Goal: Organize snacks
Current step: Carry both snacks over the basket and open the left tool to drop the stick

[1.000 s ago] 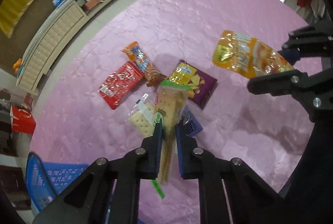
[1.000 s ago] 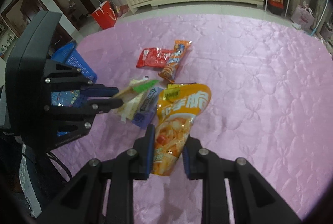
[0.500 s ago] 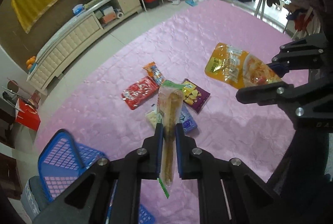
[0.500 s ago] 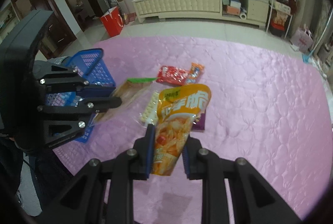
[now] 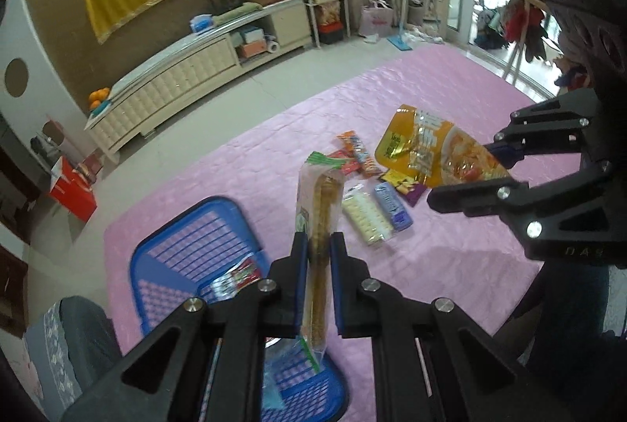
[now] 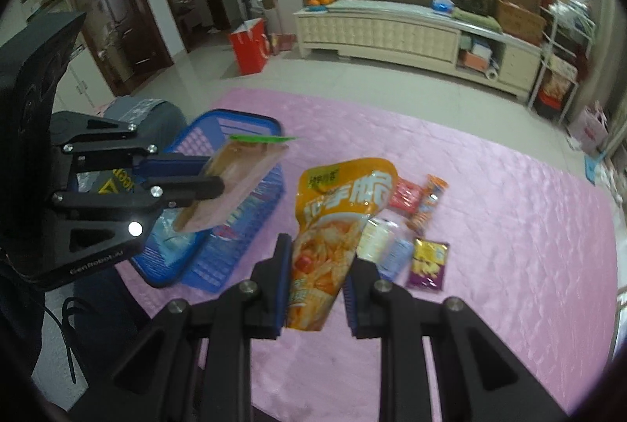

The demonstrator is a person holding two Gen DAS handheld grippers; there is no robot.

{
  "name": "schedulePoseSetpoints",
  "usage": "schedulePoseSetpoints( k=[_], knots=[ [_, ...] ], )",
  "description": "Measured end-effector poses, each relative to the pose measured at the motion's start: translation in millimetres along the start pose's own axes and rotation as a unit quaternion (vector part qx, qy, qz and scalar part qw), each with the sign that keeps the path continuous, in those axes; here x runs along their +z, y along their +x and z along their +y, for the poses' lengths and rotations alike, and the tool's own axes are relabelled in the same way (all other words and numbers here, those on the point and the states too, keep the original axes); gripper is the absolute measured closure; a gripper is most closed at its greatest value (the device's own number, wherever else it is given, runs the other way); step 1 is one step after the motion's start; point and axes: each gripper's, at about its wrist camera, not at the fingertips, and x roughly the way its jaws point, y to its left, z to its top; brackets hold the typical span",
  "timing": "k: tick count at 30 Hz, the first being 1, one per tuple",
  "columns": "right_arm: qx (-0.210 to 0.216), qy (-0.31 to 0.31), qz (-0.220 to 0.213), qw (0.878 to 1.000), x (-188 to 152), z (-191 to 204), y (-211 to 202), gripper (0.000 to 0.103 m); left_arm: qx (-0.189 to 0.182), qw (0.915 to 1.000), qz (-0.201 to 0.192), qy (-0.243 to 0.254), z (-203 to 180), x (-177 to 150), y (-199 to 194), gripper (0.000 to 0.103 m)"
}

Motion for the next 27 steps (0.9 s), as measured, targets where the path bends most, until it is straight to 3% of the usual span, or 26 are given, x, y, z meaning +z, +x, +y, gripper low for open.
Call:
schedulePoseSetpoints(
  k=[15, 27],
  knots=[
    [0.033, -0.069, 0.030, 0.997, 29, 90, 57, 0.075, 0.012, 0.9964, -0.001, -0.084, 79, -74, -29, 0.093],
    [0.040, -0.083, 0.061, 0.994, 16, 121, 81, 0.075, -0.010, 0.9925, 0.032, -0.117, 79, -104, -2, 0.093]
  ],
)
